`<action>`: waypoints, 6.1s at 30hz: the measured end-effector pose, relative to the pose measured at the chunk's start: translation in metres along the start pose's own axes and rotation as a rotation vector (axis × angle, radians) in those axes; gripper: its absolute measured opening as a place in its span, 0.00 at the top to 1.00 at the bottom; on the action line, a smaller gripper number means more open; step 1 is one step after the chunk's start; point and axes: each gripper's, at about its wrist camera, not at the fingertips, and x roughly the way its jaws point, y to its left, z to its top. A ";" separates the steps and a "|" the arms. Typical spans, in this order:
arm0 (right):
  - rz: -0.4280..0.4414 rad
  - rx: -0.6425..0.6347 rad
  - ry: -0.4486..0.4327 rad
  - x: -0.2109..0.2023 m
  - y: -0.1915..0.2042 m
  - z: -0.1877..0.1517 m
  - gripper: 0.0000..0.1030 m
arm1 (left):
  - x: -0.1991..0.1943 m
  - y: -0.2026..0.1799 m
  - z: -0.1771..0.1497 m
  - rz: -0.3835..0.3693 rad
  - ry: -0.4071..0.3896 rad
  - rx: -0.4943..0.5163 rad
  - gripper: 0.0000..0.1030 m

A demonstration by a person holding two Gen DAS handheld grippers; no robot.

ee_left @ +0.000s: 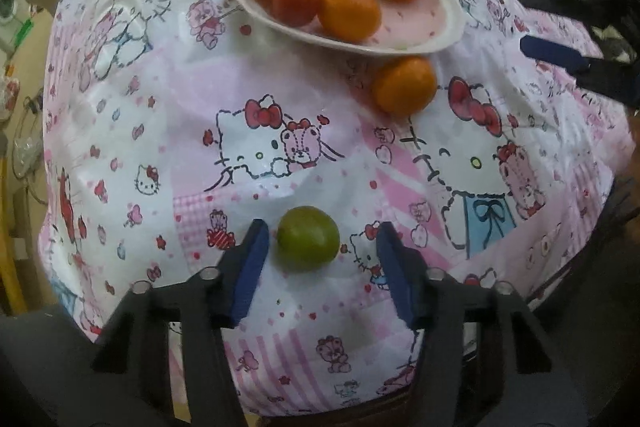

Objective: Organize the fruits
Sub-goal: 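Grasp the green grape with the left gripper while the right grasps the loose tangerine, then carry the tangerine over the plate with the right gripper and release it, then lift the green grape with the left gripper toward the plate, then lower the green grape onto the plate and open the left gripper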

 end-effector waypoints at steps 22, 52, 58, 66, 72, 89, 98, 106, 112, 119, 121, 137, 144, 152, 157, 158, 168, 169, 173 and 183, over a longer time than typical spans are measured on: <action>-0.138 -0.274 0.191 0.094 0.047 -0.030 0.34 | -0.044 0.039 0.013 0.023 -0.180 -0.150 0.75; -0.120 -0.163 0.033 -0.003 0.008 -0.025 0.58 | -0.056 0.019 0.046 0.022 -0.228 -0.133 0.75; -0.130 -0.115 -0.095 -0.039 0.002 -0.006 0.58 | -0.069 0.008 0.074 0.017 -0.262 -0.082 0.75; -0.096 -0.109 -0.194 -0.046 0.010 0.027 0.58 | -0.072 0.010 0.112 0.036 -0.272 -0.042 0.75; -0.068 -0.136 -0.130 -0.009 0.022 0.048 0.58 | -0.066 0.016 0.124 0.037 -0.286 -0.031 0.75; -0.092 -0.156 0.089 0.082 0.025 0.052 0.55 | -0.040 0.030 0.130 -0.009 -0.222 -0.080 0.75; -0.052 -0.098 0.009 0.051 0.014 0.059 0.35 | -0.034 0.017 0.133 0.005 -0.218 -0.058 0.75; -0.100 -0.015 -0.048 0.017 -0.021 0.059 0.35 | -0.024 0.001 0.131 0.013 -0.212 -0.008 0.75; -0.107 0.053 -0.076 0.000 -0.038 0.059 0.35 | -0.016 -0.020 0.129 -0.031 -0.191 0.057 0.75; -0.090 0.063 -0.095 -0.008 -0.037 0.062 0.35 | 0.007 -0.057 0.134 -0.043 -0.171 0.158 0.75; -0.091 0.067 -0.098 -0.010 -0.038 0.062 0.35 | 0.015 -0.062 0.135 -0.058 -0.153 0.162 0.75; -0.042 0.075 -0.128 -0.025 -0.035 0.068 0.35 | -0.042 -0.023 0.126 -0.132 -0.277 0.054 0.24; -0.021 0.069 -0.129 -0.025 -0.027 0.068 0.35 | -0.046 0.046 0.111 -0.023 -0.194 -0.159 0.20; -0.029 0.057 -0.111 -0.021 -0.022 0.065 0.35 | 0.000 0.019 0.038 -0.037 0.153 -0.018 0.51; -0.023 0.059 -0.110 -0.021 -0.020 0.064 0.35 | 0.014 -0.001 0.033 0.059 0.159 0.097 0.77; -0.024 0.057 -0.110 -0.022 -0.019 0.063 0.35 | 0.014 -0.002 0.033 0.064 0.158 0.105 0.77; -0.010 0.090 -0.148 -0.038 -0.029 0.067 0.35 | -0.038 -0.009 0.092 -0.014 -0.040 0.021 0.78; -0.008 0.099 -0.153 -0.039 -0.031 0.068 0.35 | -0.040 -0.012 0.103 -0.025 -0.065 0.011 0.77; -0.011 0.121 -0.167 -0.043 -0.037 0.071 0.35 | -0.027 -0.033 0.148 -0.027 -0.115 0.010 0.77; -0.009 0.145 -0.166 -0.043 -0.046 0.079 0.34 | 0.022 -0.074 0.157 0.105 -0.088 0.079 0.77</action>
